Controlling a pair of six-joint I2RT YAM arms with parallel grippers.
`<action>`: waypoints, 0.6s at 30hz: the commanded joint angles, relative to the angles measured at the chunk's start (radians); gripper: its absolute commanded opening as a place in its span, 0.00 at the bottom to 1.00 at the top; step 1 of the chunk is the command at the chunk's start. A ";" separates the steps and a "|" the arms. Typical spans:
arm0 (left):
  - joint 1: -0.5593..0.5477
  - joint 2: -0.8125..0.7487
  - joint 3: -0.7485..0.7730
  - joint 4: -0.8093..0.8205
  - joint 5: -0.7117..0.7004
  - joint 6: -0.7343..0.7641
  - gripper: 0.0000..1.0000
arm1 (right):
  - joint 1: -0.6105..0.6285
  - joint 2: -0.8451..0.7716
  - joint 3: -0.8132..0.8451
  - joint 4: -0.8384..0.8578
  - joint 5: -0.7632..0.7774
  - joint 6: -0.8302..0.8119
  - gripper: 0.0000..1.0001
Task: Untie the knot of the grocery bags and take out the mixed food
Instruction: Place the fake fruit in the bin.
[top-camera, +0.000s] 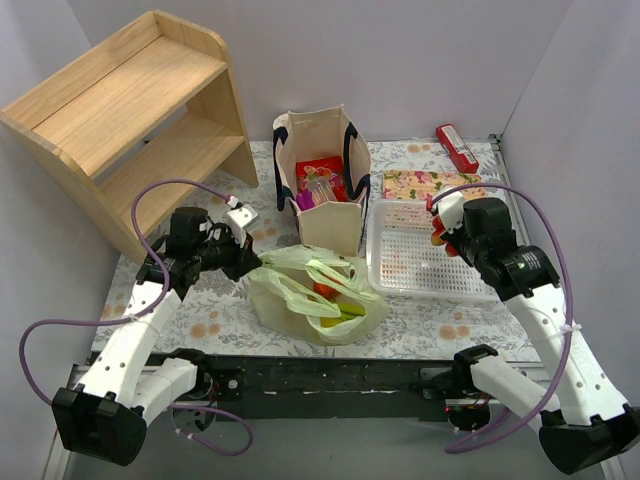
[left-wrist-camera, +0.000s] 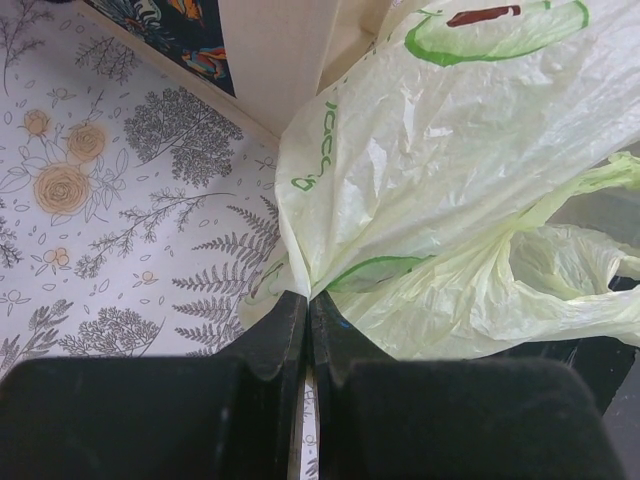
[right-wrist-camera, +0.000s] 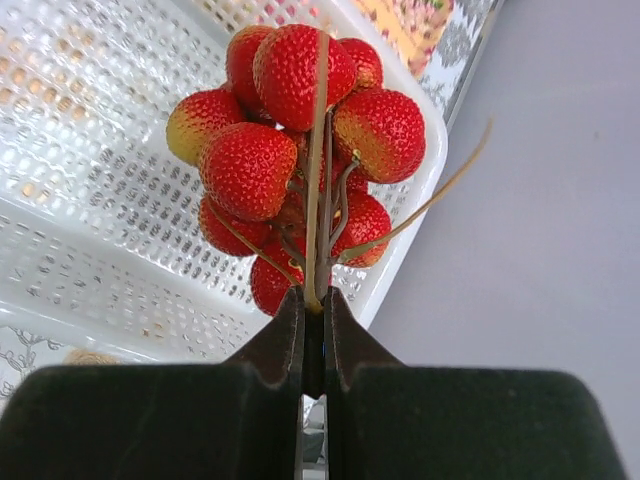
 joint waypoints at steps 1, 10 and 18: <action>0.006 -0.040 0.008 0.016 0.015 0.032 0.00 | -0.152 0.069 0.030 0.045 -0.064 -0.056 0.01; 0.006 -0.092 -0.037 -0.004 0.042 0.022 0.00 | -0.254 0.239 0.223 -0.110 -0.317 -0.122 0.01; 0.006 -0.088 -0.046 -0.010 0.124 -0.017 0.01 | -0.283 0.299 0.174 -0.136 -0.347 -0.241 0.01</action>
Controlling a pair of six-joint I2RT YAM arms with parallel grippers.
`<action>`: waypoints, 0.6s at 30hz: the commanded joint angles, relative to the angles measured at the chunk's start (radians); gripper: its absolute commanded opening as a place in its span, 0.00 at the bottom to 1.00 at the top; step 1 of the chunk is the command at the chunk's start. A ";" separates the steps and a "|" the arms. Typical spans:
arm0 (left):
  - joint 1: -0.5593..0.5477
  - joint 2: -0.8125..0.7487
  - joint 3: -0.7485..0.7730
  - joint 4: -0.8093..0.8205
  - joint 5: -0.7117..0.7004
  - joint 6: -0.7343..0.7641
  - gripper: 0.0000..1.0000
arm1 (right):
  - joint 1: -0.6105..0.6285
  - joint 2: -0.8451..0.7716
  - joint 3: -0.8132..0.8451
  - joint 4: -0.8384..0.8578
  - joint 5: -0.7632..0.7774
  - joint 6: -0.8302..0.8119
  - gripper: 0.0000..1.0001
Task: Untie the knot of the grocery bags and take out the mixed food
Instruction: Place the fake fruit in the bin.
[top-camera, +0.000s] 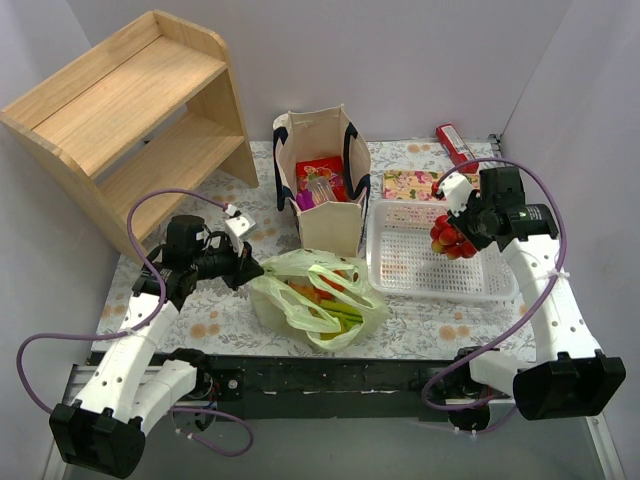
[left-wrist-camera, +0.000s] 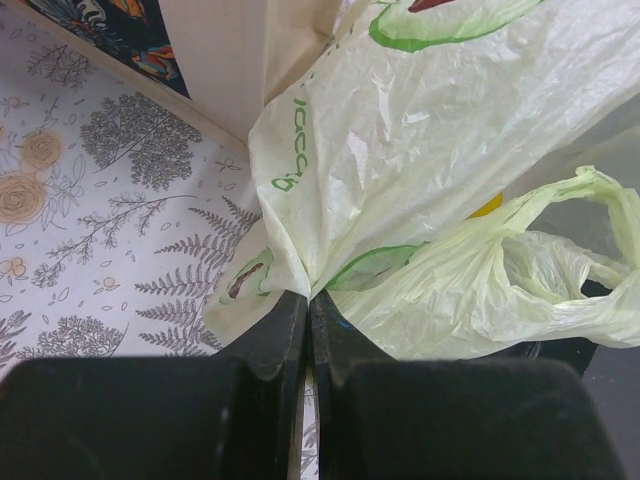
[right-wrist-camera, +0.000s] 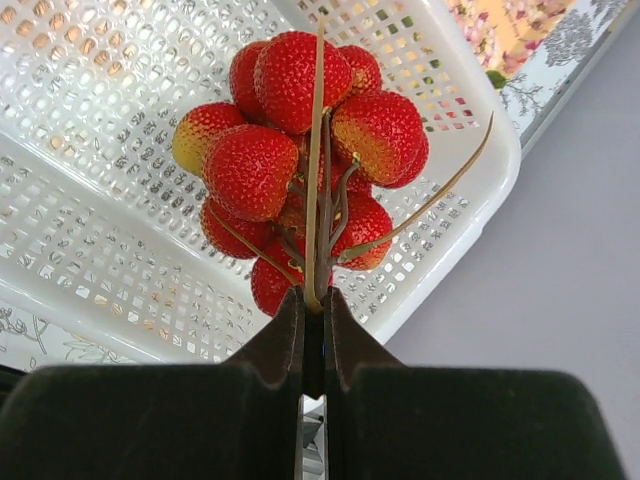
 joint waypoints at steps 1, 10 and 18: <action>0.004 -0.005 -0.001 0.004 0.059 -0.002 0.01 | -0.024 0.046 0.000 -0.020 -0.006 -0.066 0.01; 0.004 0.029 -0.001 0.042 0.050 -0.013 0.01 | -0.034 0.119 0.012 0.020 0.134 -0.009 0.01; 0.007 0.027 -0.019 0.039 0.036 -0.011 0.02 | -0.034 0.172 -0.029 0.048 0.142 -0.008 0.01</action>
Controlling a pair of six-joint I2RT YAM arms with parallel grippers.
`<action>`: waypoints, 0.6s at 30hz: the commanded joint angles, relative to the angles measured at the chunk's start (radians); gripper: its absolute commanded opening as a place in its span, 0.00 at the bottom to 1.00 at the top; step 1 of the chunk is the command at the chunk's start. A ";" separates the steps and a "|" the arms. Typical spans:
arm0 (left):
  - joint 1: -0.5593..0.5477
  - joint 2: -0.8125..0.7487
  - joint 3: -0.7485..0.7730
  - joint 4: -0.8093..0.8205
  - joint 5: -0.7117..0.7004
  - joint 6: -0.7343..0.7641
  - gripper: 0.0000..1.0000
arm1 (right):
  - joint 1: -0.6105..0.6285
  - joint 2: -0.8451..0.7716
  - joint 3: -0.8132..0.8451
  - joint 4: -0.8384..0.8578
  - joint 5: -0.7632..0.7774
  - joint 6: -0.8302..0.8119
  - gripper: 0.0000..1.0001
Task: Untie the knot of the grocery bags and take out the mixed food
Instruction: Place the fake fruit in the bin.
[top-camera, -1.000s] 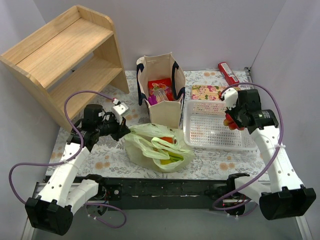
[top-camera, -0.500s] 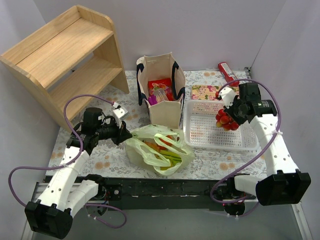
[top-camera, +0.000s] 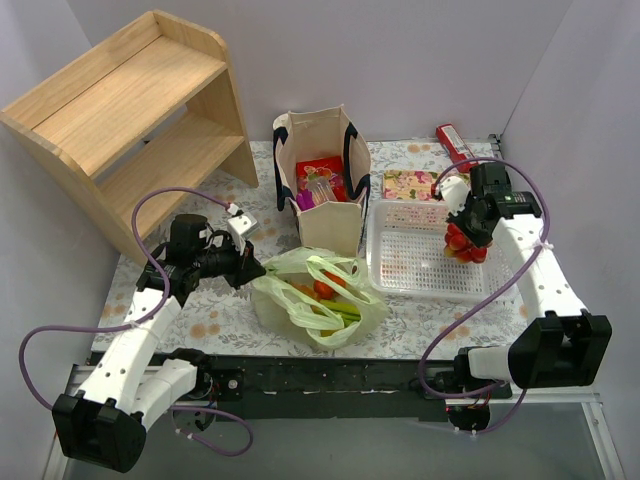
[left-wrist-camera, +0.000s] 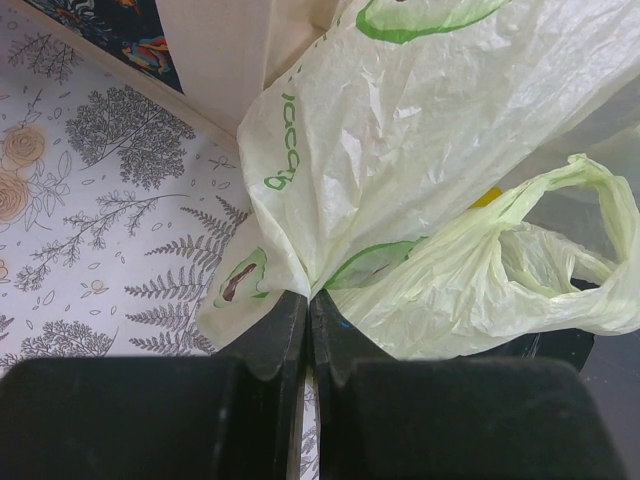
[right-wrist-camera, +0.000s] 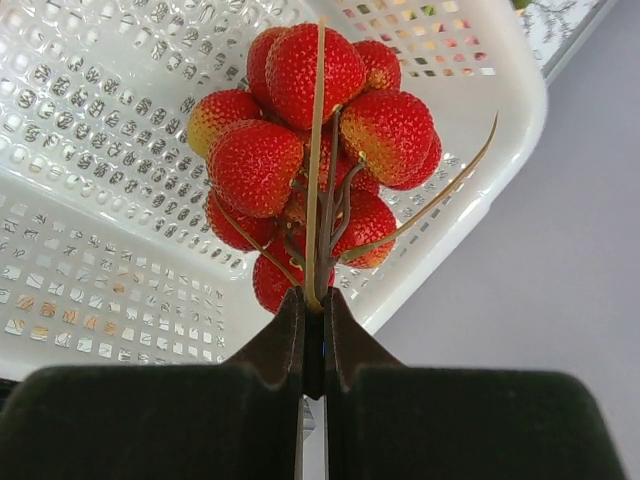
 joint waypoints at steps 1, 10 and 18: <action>0.007 -0.007 -0.006 0.013 0.012 -0.001 0.02 | -0.005 0.021 -0.028 0.059 -0.005 0.015 0.01; 0.006 0.011 -0.001 0.009 0.016 0.006 0.02 | -0.020 0.052 -0.101 0.092 0.060 0.061 0.01; 0.007 0.018 0.026 0.012 0.068 0.005 0.04 | -0.073 0.029 -0.106 0.034 0.029 0.110 0.50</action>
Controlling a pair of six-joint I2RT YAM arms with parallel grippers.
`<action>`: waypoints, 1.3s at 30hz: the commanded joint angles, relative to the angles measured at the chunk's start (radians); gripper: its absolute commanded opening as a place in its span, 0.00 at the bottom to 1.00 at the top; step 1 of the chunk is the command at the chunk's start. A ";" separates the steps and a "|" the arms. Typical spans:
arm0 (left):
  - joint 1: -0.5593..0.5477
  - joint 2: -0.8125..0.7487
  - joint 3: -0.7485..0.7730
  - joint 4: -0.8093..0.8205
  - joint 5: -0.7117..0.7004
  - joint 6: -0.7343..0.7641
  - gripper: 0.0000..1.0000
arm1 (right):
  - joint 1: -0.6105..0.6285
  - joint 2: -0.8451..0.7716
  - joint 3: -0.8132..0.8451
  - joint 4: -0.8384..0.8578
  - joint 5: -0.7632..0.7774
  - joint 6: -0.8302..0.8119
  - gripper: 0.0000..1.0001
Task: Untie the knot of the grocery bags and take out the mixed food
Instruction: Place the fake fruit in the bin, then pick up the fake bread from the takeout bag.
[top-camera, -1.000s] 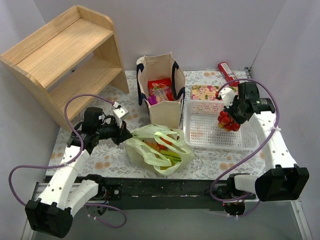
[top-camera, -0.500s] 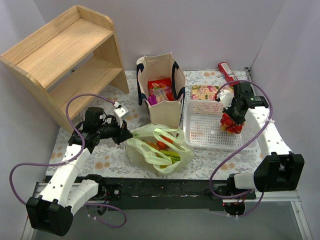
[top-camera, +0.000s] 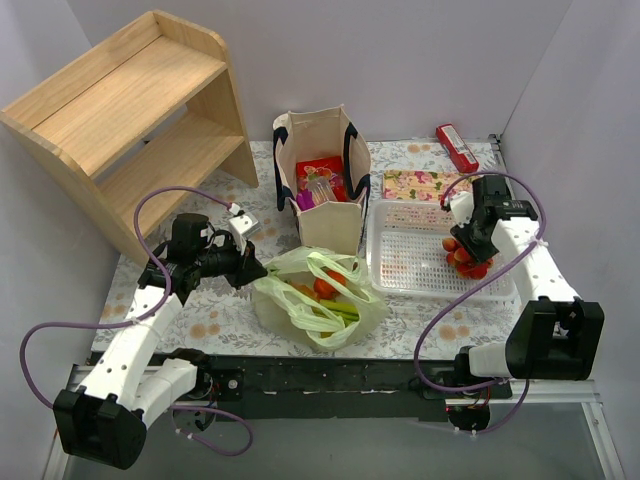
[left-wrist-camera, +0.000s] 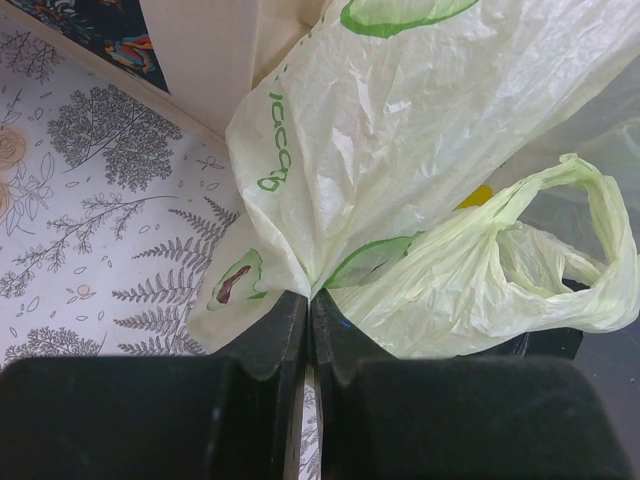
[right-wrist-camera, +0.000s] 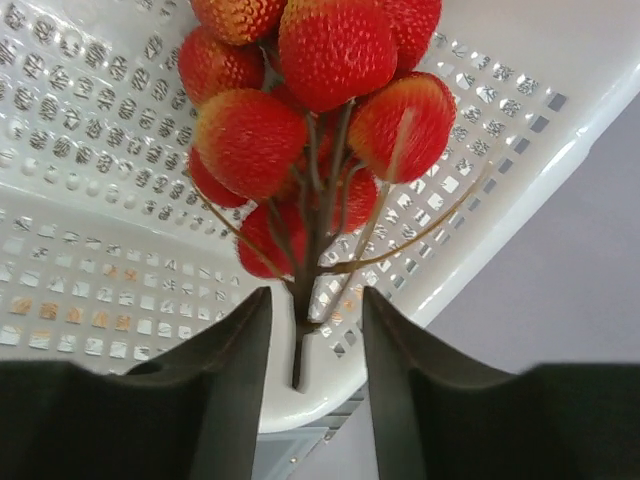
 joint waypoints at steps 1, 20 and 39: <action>0.007 0.001 0.027 0.011 0.044 0.005 0.04 | -0.013 -0.023 0.044 -0.036 -0.050 0.043 0.58; 0.006 0.019 0.059 -0.054 0.106 0.037 0.04 | 0.617 0.084 0.944 -0.300 -0.684 0.033 0.78; 0.004 -0.065 0.084 -0.200 -0.005 0.197 0.00 | 1.292 0.032 0.270 -0.070 -0.426 -0.116 0.25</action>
